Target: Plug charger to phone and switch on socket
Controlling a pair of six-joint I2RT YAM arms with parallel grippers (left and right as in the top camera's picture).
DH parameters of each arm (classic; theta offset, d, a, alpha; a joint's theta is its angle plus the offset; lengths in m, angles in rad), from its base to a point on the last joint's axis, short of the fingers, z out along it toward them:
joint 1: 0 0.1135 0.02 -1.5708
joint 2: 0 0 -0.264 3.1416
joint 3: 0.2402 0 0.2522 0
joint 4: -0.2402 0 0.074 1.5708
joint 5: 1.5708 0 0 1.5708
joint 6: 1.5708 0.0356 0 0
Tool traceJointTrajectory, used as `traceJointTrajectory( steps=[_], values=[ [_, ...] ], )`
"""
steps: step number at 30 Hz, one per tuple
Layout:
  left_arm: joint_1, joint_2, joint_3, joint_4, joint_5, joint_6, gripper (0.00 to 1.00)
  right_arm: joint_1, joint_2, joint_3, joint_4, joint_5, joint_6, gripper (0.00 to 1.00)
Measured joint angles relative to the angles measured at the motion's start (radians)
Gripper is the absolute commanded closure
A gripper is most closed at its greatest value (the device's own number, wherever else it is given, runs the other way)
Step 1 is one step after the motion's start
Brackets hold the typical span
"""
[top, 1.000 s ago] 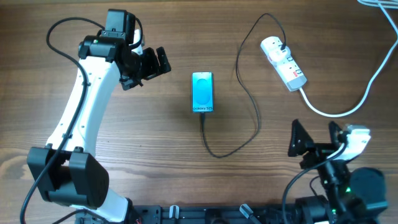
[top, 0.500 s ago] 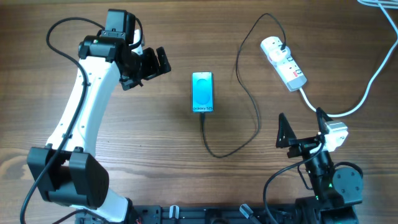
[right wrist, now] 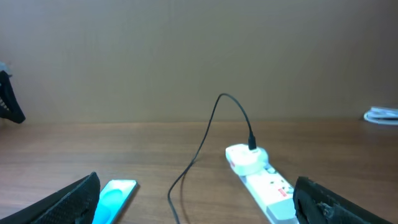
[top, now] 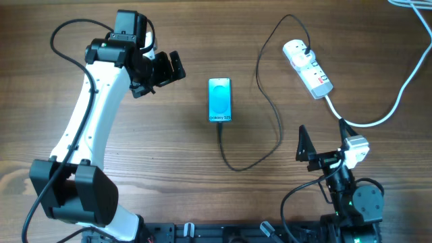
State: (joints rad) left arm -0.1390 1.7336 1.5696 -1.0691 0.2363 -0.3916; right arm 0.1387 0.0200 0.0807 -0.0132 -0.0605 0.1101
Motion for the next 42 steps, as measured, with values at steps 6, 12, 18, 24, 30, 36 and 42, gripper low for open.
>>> traceJointTrajectory(
  steps=[6, 12, 18, 24, 30, 36, 42],
  values=[
    [0.0, 0.0, 0.0, 0.0, 0.0, 0.0, 0.0, 0.0, -0.002, -0.066, 0.073, 0.0, -0.011, 0.0],
    [0.0, 0.0, 0.0, 0.0, 0.0, 0.0, 0.0, -0.001, -0.003, -0.074, 0.034, 0.0, -0.016, 0.0],
    [0.0, 0.0, 0.0, 0.0, 0.0, 0.0, 0.0, -0.011, -0.003, -0.074, 0.011, 0.001, -0.022, 0.0],
    [0.0, 0.0, 0.0, 0.0, 0.0, 0.0, 0.0, -0.011, -0.003, -0.074, 0.011, 0.001, -0.022, 0.0],
    [0.0, 0.0, 0.0, 0.0, 0.0, 0.0, 0.0, -0.016, -0.003, -0.074, 0.011, 0.001, -0.022, 0.0],
    [0.0, 0.0, 0.0, 0.0, 0.0, 0.0, 0.0, -0.058, -0.003, -0.074, 0.011, 0.001, -0.034, 0.0],
    [0.0, 0.0, 0.0, 0.0, 0.0, 0.0, 0.0, -0.061, -0.003, -0.074, 0.011, 0.001, -0.037, 0.0]
  ],
)
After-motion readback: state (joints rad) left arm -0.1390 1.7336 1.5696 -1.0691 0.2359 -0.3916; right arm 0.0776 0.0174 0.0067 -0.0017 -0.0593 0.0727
